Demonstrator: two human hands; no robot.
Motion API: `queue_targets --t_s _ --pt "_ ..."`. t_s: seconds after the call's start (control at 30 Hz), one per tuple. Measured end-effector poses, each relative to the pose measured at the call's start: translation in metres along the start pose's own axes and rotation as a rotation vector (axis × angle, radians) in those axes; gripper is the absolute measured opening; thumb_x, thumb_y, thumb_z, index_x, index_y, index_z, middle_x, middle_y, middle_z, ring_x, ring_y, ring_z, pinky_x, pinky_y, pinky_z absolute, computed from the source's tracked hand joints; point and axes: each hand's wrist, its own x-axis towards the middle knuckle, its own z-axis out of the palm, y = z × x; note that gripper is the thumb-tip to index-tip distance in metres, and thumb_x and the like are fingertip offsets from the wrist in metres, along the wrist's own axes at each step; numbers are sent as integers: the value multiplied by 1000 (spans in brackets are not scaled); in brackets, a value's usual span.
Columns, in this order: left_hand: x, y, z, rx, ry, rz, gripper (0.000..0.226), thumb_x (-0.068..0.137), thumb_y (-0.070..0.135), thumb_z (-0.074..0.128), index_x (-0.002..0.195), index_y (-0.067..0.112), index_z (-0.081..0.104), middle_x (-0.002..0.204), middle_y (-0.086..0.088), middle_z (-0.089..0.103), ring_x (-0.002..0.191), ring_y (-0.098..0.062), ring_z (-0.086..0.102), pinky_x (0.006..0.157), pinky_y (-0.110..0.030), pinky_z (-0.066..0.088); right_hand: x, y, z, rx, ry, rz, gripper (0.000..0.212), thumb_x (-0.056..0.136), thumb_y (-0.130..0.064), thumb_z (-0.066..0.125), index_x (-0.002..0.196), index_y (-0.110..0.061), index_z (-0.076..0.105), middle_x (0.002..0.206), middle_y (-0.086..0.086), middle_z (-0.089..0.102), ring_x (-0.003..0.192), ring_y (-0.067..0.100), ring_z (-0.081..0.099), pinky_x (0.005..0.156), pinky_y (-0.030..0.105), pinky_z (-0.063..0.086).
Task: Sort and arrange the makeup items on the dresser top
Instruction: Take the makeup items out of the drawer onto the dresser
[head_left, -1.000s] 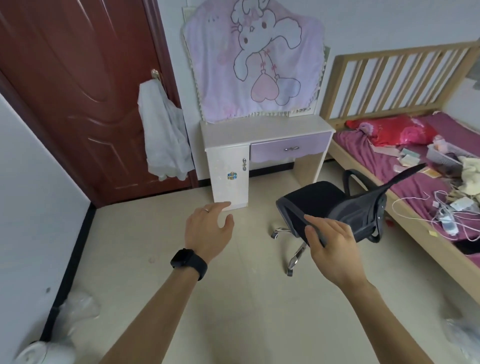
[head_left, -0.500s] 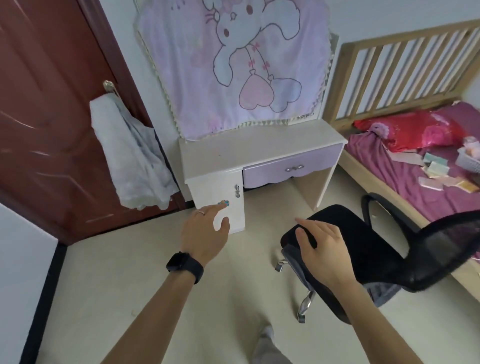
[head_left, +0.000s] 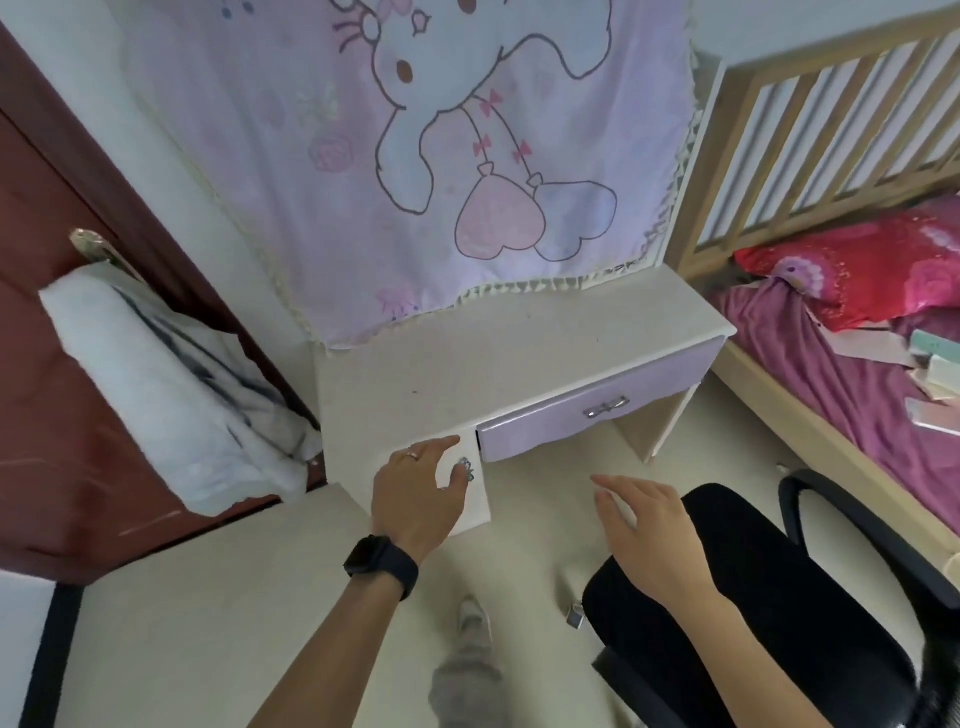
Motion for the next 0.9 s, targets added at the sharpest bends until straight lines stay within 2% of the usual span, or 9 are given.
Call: queue_targets --t_s 0.13,0.27,0.33,0.5,0.6,0.67,0.7,0.8,0.9 --pt "82 -3 23 15 -71 70 37 94 34 57 131 35 60 128 8 64 123 -18 52 101 -31 40 70 -1 15 10 -12 80 31 103 -37 50 130 -33 66 127 -17 63 130 10 43 101 23 36" --pt "161 5 45 15 -174 139 39 96 35 55 134 36 57 133 11 61 128 -16 47 106 -28 33 138 1 27 95 -12 247 33 103 -37 50 131 -31 65 132 -11 62 128 15 51 108 36 43" --pt "195 10 58 24 -227 179 39 97 36 53 135 36 56 135 13 59 130 -13 44 107 -26 29 170 7 37 149 -10 344 32 103 -38 50 131 -32 65 131 -8 64 120 16 58 104 40 47" --pt "255 15 106 90 -422 244 42 98 37 49 140 35 51 146 9 49 139 -11 34 112 -32 32 232 37 68 349 -34 671 34 102 -40 47 132 -33 60 120 -10 63 98 12 59 87 31 48" --pt "279 9 146 152 -522 260 45 99 39 47 144 36 45 155 8 38 144 -11 27 115 -32 29 267 66 95 518 -5 860 36 102 -35 50 131 -16 62 113 1 65 101 23 60 91 43 53" --pt "287 0 174 192 -594 268 50 99 42 45 149 37 37 161 7 27 148 -14 19 119 -33 24 285 83 113 696 22 966 42 101 -38 54 127 -6 61 99 2 61 89 22 57 75 36 51" --pt "290 -5 187 215 -620 271 53 99 44 43 151 38 31 164 6 21 150 -15 14 121 -34 20 293 92 122 793 26 1013 47 98 -45 58 125 -6 60 100 1 61 90 21 58 75 35 50" --pt "307 -21 233 292 -630 319 60 100 52 34 155 44 11 166 7 -3 153 -17 -3 123 -39 5 318 121 150 989 23 1075 66 83 -69 66 127 -21 55 121 -3 60 113 20 59 95 42 51" --pt "318 -34 257 372 -597 369 62 99 58 23 153 49 -6 163 9 -20 152 -20 -16 123 -48 -2 333 132 165 1112 49 1042 82 67 -76 73 126 -22 57 124 -10 60 119 17 56 96 39 49"
